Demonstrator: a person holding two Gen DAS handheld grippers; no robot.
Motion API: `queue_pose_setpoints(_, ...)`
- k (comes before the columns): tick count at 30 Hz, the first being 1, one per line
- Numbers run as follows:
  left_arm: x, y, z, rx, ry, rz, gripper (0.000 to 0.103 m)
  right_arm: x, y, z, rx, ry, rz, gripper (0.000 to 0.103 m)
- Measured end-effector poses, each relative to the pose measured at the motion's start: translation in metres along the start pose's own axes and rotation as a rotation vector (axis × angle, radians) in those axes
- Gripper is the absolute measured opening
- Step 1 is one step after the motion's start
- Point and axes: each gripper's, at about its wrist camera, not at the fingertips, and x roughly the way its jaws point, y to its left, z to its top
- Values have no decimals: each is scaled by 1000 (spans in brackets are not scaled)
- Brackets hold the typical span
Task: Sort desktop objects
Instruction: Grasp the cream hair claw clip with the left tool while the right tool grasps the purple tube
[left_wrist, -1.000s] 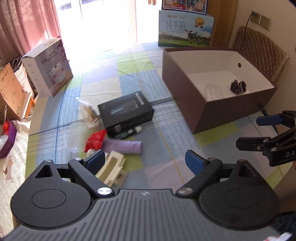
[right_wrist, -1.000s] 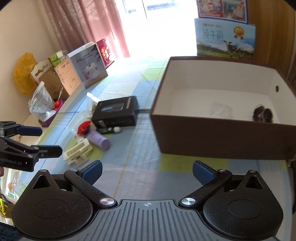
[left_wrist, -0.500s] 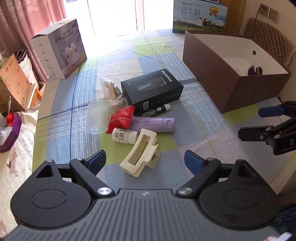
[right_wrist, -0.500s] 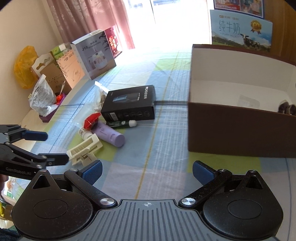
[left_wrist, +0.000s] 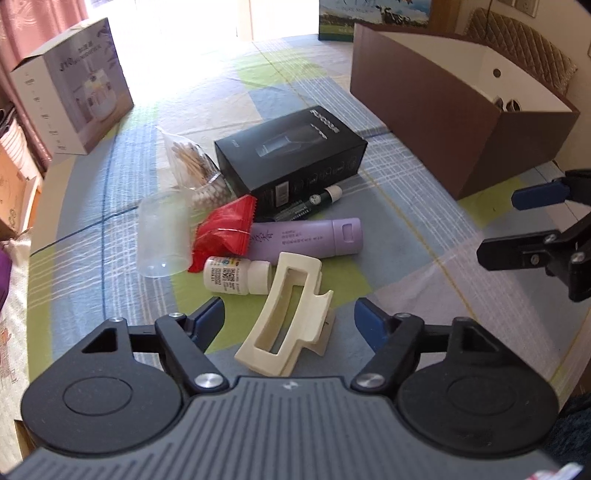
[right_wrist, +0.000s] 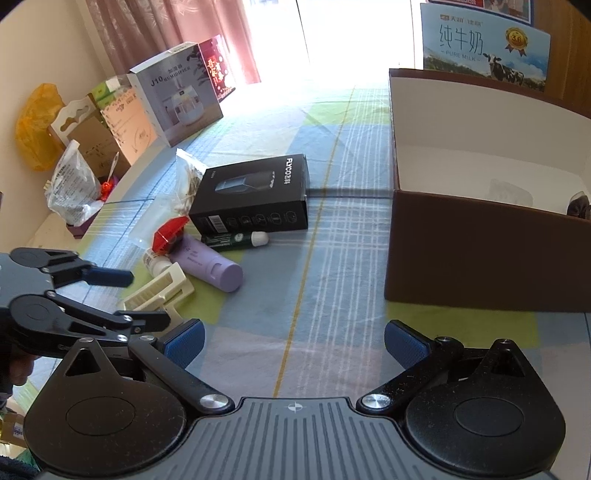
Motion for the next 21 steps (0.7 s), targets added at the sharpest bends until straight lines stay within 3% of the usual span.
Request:
queue_pose_setpoints(3,11,0,-2,11,32,-15,60,1,-2,-1,6,6,-4,101)
queue_pose_setpoints(5,15,1,-4,7,52,-18,39,1,-4,-2,10,10,-6,101)
queue_pose_setpoints(13,3,4,-21,-33,69,-47,37,5,-6,-4,6,28,4,101)
queue_pose_setpoints(15,2,3,-22,-45,64,-51,40,6,-4,-3,-3,31,13,101)
queue_pose_setpoints(17,4,1,-19,-57,60,-43,55,8,0,-2,-17,33,22,101)
queue_pose_setpoints(21,10,-1,-16,-73,54,-28,51,11,5,-1,-47,37,43,101)
